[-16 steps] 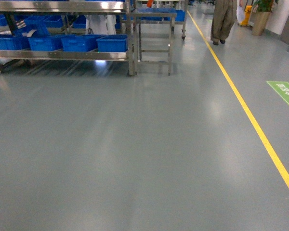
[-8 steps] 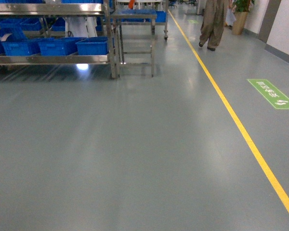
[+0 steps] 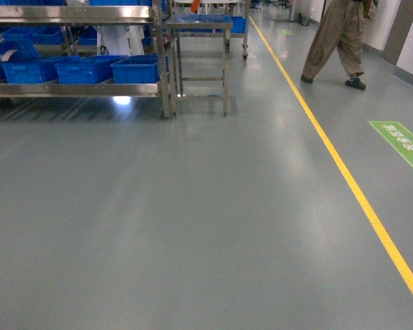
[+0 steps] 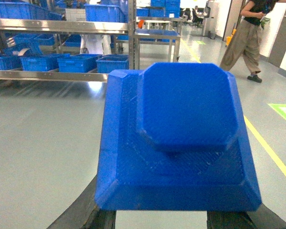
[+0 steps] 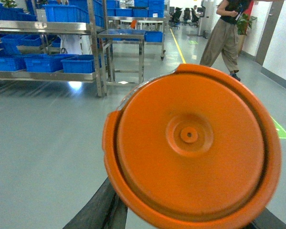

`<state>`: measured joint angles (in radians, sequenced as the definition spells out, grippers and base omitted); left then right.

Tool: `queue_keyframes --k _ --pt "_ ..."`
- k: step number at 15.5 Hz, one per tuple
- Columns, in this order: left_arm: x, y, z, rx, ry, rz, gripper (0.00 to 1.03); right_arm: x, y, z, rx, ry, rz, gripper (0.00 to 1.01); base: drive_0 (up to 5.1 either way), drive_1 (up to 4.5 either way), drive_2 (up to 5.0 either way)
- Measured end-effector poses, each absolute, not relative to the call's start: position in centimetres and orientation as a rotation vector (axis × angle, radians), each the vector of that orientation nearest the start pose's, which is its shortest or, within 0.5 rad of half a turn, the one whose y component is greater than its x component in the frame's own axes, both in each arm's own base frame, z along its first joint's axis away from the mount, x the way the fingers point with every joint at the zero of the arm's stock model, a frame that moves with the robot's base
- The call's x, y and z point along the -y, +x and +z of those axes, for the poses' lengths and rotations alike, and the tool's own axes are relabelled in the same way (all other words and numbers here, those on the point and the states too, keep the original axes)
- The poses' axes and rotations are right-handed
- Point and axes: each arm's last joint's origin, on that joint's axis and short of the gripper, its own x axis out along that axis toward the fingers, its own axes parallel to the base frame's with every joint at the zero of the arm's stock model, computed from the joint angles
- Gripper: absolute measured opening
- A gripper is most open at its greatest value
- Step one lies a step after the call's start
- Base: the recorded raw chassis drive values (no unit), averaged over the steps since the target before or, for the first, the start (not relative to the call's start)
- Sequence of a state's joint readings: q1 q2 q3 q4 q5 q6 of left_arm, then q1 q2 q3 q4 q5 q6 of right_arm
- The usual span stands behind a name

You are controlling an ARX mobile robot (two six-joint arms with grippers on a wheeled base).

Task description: Sort blue parts and orange caps into right shelf containers

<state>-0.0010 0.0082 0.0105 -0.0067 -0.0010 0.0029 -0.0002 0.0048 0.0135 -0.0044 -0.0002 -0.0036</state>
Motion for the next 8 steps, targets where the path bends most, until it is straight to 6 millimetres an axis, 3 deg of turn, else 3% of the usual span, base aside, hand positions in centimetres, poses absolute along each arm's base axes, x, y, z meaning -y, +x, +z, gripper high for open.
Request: queue_keyframes --k 8 --pt "0.01 9.76 16.58 -0.004 0.003 0.0 0.42 0.0 9.72 16.71 0.002 -0.004 0.0 0.4 0.0 4.15 -4.2"
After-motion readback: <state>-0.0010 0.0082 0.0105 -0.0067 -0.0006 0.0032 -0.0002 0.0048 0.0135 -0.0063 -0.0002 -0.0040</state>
